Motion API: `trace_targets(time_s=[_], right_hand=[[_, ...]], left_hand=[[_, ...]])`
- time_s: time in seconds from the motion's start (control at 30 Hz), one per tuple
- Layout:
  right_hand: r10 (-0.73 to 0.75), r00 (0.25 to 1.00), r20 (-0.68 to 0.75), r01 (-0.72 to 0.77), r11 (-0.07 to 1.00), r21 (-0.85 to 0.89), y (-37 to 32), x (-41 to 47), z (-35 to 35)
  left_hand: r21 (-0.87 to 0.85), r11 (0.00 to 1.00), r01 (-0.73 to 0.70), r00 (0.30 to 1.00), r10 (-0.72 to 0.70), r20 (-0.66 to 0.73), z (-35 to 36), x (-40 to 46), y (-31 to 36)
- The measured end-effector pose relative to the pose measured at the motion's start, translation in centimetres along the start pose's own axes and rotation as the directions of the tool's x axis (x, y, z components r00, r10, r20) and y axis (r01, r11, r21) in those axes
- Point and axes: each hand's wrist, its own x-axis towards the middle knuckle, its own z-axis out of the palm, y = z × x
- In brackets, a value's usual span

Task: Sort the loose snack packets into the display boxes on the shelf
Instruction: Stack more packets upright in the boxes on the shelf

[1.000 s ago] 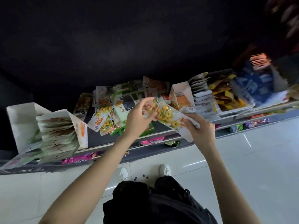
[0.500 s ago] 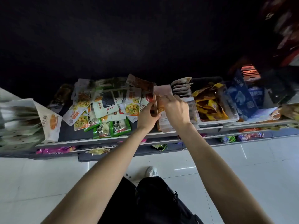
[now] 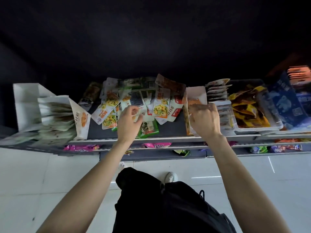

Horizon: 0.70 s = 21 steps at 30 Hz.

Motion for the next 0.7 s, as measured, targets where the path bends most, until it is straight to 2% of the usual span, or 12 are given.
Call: trace_targets(time_s=[0.07,0.13,0.23,0.33,0.4,0.53,0.6,0.7], right_hand=[[0.007,0.980,-0.201,0.034,0.980,0.198,-1.8,-1.2,-0.2],[-0.026,0.965,-0.262,0.101,0.955,0.278,-4.8,-1.5,0.2],[-0.133,0.982,-0.132,0.168,0.936,0.310,-9.7,-0.7,2.6],[-0.219,0.971,0.096,0.180,0.935,0.305,-13.2,0.6,4.9],[-0.223,0.947,0.231,0.152,0.945,0.291,-14.3,1.5,6.0],[-0.212,0.918,0.335,0.135,0.962,0.238,-15.1,2.4,7.4],[-0.206,0.903,0.376,0.127,0.966,0.225,-15.2,2.5,7.9],[-0.190,0.913,0.361,0.110,0.967,0.231,-15.3,2.4,8.4]], left_hand=[[0.096,0.988,0.120,0.993,-0.117,-0.032,-1.6,0.3,-4.1],[0.171,0.959,0.225,0.974,-0.227,-0.004,-2.6,1.4,-7.6],[0.326,0.912,0.249,0.935,-0.314,0.167,-3.2,3.3,-11.3],[0.456,0.873,0.172,0.890,-0.336,0.308,-2.4,3.2,-12.6],[0.472,0.876,0.099,0.917,-0.265,0.299,-2.1,1.7,-11.8],[0.420,0.901,-0.109,0.970,0.003,0.244,-2.7,-0.3,-10.8],[0.375,0.924,-0.076,0.988,0.020,0.151,-2.8,0.2,-11.3],[0.279,0.946,0.165,0.980,-0.188,0.059,-2.9,1.5,-11.7]])
